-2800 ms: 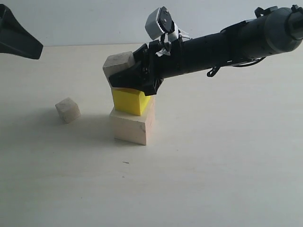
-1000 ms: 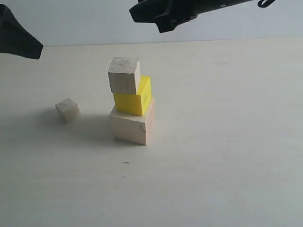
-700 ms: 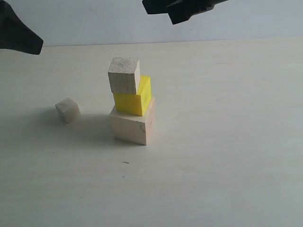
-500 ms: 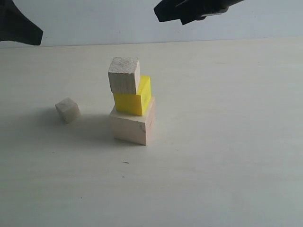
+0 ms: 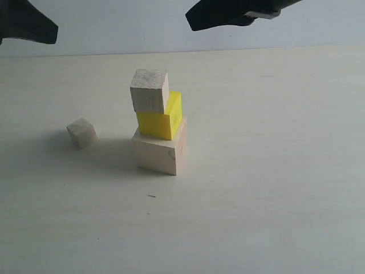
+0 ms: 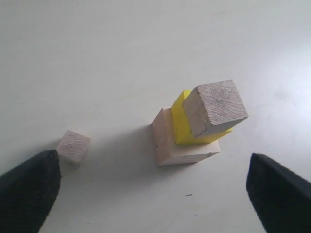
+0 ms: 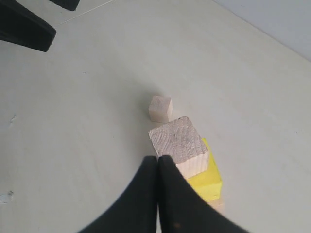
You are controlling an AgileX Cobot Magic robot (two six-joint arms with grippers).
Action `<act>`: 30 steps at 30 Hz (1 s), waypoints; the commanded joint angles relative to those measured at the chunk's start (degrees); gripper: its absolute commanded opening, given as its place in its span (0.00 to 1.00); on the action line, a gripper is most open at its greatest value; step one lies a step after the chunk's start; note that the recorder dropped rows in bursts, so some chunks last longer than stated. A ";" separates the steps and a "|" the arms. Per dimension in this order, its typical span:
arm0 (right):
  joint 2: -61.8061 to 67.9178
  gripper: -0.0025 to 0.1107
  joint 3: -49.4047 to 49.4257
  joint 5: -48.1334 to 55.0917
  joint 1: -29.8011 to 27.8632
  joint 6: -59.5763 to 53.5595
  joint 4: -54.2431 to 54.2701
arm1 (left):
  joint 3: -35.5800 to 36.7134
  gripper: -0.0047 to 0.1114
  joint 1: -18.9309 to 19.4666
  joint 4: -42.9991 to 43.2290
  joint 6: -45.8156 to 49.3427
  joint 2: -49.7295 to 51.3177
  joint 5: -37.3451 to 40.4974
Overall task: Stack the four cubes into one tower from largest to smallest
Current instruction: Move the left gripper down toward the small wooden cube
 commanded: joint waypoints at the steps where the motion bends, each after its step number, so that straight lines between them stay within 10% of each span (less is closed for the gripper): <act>1: -0.55 0.02 0.06 0.44 -0.24 2.37 1.15 | 0.30 0.95 0.11 -2.83 0.05 -0.13 -0.69; 30: -0.55 0.02 0.06 4.22 -0.24 5.26 0.77 | -11.87 0.94 -2.83 15.54 0.28 32.39 0.07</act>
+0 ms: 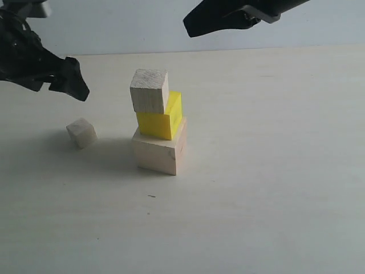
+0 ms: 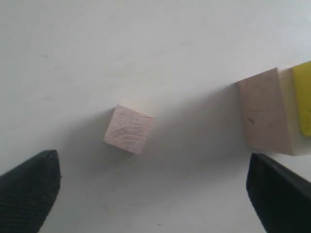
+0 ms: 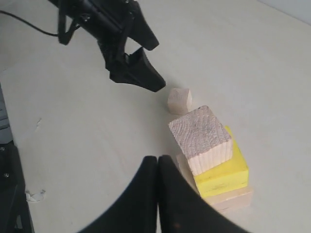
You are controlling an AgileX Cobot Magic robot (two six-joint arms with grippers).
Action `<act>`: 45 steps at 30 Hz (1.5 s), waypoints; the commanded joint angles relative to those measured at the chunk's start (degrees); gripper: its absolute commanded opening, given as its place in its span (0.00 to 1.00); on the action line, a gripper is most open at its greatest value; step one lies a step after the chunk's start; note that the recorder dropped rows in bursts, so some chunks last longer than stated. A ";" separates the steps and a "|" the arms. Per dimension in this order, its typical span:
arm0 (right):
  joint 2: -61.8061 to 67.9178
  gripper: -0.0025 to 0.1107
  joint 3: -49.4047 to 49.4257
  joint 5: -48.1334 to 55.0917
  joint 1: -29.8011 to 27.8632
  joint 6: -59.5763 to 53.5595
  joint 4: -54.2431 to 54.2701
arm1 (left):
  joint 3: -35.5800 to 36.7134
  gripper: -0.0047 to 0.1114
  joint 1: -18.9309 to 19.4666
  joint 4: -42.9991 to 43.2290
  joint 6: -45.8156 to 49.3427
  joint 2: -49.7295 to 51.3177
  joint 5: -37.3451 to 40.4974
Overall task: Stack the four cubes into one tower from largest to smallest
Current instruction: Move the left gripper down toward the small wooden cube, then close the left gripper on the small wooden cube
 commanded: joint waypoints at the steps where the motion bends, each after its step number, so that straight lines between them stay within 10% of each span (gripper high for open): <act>1: -0.55 0.02 0.06 0.95 -0.24 -0.08 0.17 | -5.01 0.94 -1.63 3.30 0.28 5.56 3.26; 16: -0.55 0.02 0.06 2.17 -0.24 0.05 0.17 | -17.11 0.94 -2.03 12.00 0.28 20.17 11.77; 27: -0.55 0.02 0.06 2.81 -0.24 -0.06 0.39 | -18.02 0.63 -4.16 14.05 2.21 24.54 12.07; 45: -0.55 0.02 0.06 3.22 -0.24 -0.08 0.39 | -18.02 0.71 -4.16 14.05 6.58 26.72 8.94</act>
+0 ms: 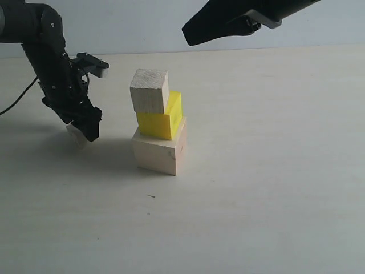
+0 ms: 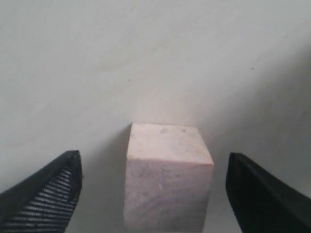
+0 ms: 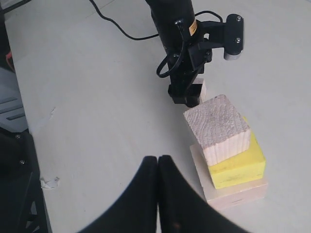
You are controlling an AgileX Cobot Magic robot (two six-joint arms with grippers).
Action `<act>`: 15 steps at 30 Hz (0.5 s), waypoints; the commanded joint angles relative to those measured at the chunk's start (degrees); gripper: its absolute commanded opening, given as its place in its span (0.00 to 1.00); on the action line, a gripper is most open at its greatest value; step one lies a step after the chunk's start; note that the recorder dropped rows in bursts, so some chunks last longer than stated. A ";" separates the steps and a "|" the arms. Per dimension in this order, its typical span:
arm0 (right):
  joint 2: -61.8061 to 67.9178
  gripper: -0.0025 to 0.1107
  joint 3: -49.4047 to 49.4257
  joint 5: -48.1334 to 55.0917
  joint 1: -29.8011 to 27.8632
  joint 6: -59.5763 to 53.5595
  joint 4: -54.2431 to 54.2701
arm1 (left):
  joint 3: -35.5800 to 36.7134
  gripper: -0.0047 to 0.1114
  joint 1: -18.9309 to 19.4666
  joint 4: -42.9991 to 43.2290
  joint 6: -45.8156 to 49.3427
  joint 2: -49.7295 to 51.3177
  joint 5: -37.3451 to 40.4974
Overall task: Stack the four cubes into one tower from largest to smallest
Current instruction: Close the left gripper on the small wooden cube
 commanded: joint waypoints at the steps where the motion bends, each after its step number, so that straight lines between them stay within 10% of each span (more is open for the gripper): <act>1: -0.55 0.02 0.06 0.15 -0.24 -0.19 0.39 | -0.40 0.71 -0.15 0.10 0.95 -0.14 -0.89; 15: -0.55 0.02 0.06 0.15 -0.24 -0.19 0.39 | -0.40 0.71 -0.15 -0.27 1.18 0.58 -0.87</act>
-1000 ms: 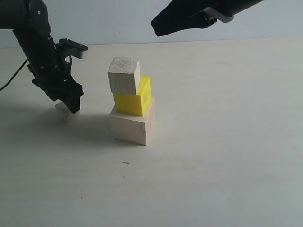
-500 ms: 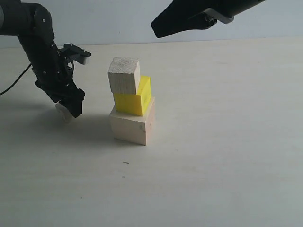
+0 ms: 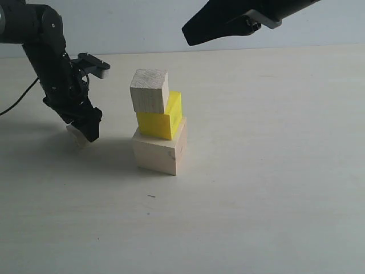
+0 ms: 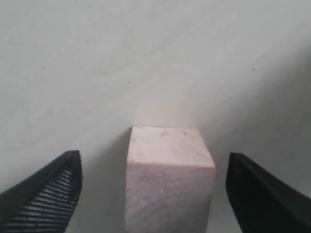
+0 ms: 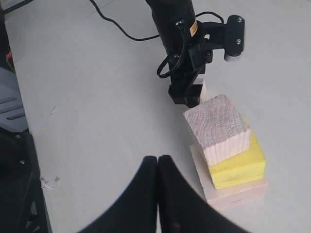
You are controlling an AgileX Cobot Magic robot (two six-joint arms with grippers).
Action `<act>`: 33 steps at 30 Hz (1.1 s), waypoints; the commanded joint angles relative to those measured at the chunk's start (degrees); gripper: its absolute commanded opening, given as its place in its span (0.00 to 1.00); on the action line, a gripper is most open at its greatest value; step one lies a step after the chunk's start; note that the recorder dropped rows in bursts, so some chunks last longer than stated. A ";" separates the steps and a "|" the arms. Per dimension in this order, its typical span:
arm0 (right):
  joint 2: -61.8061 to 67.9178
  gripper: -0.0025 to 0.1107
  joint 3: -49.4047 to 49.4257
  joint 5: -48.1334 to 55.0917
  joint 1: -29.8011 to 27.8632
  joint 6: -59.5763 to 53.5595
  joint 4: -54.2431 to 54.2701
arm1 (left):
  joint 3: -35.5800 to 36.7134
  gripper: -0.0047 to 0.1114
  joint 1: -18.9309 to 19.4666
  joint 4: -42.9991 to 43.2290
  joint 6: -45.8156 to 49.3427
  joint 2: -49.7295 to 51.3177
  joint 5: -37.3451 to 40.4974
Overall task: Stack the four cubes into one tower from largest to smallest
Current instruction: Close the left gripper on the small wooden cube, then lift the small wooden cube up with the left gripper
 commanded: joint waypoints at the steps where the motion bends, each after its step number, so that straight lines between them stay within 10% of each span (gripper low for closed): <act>1: -0.55 0.02 0.06 0.15 -0.24 -0.19 0.39 | -0.40 0.71 -0.15 -0.27 0.14 0.69 -0.42; 9: -0.55 0.02 0.06 0.15 -0.24 -0.19 0.39 | -0.40 0.69 -0.15 -0.17 0.14 1.71 -0.83; 15: -0.55 0.02 0.06 0.15 -0.24 -0.19 0.39 | -0.40 0.04 -0.15 -0.05 0.14 1.58 -0.33; 25: -0.55 0.02 0.06 0.15 -0.24 -0.28 0.16 | -0.40 0.04 0.00 -3.01 1.00 -8.23 3.60; 33: -0.55 0.02 0.06 1.27 -0.24 -0.13 -0.94 | 0.81 0.04 14.94 -50.60 37.58 -23.29 12.42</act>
